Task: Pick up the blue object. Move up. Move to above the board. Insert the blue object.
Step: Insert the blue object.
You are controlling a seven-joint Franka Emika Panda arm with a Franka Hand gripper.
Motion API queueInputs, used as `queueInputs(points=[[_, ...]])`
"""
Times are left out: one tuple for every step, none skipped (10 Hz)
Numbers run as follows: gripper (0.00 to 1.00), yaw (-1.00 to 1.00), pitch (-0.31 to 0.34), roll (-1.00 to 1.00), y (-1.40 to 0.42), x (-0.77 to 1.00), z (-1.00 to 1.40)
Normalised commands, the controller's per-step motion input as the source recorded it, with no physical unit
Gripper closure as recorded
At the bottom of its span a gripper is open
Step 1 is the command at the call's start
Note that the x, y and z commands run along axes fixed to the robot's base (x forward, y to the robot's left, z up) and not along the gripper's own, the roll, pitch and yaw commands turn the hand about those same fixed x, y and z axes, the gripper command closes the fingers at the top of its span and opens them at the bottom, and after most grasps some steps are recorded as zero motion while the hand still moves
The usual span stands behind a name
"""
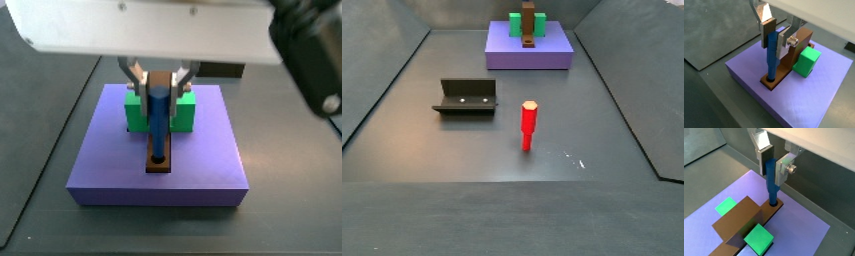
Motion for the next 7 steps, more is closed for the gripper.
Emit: queueInputs(points=[[1.00, -0.02, -0.020, 0.00, -0.03, 0.00, -0.27], [1.00, 0.00, -0.011, 0.00, 0.00, 0.02, -0.27], [1.00, 0.00, -0.009, 0.03, 0.00, 0.01, -0.34], [1.00, 0.00, -0.009, 0.04, 0.00, 0.05, -0.46], [1.00, 0.00, -0.020, 0.04, 0.00, 0.10, -0.73], [1.00, 0.00, -0.027, 0.05, 0.00, 0.17, -0.81], [1.00, 0.00, -0.013, 0.11, 0.00, 0.23, -0.74]])
